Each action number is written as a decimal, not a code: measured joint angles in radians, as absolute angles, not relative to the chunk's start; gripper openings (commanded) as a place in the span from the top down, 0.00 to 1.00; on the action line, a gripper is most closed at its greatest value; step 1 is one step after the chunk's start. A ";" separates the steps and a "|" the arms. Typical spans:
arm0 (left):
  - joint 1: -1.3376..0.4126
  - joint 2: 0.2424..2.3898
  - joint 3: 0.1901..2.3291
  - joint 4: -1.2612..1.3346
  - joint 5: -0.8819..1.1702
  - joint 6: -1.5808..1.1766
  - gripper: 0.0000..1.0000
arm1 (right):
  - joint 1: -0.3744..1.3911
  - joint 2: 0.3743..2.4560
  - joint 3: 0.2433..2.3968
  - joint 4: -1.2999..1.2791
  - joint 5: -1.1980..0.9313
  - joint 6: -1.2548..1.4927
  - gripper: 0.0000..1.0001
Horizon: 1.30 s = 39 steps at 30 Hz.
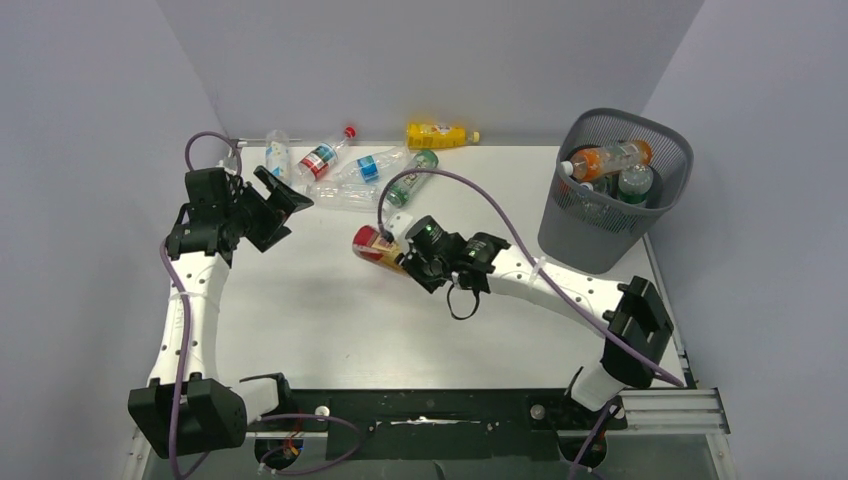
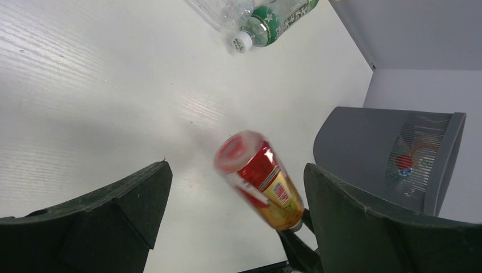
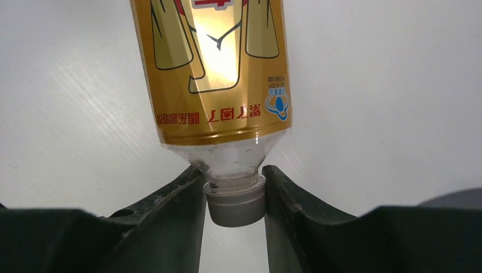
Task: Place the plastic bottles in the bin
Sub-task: Pick up the plastic bottle at the center of the board, then place the plastic bottle in the trash bin.
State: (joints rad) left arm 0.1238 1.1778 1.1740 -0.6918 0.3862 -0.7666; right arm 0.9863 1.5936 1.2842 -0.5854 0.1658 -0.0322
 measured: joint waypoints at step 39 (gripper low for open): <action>0.159 1.179 1.121 -0.613 0.533 -0.765 0.13 | 0.006 1.164 1.520 -0.746 0.379 0.196 0.54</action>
State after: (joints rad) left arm 0.1589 1.1786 1.1206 -0.6128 0.5331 -0.7647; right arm 0.0055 1.1637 1.5196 -0.7460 0.3790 0.1959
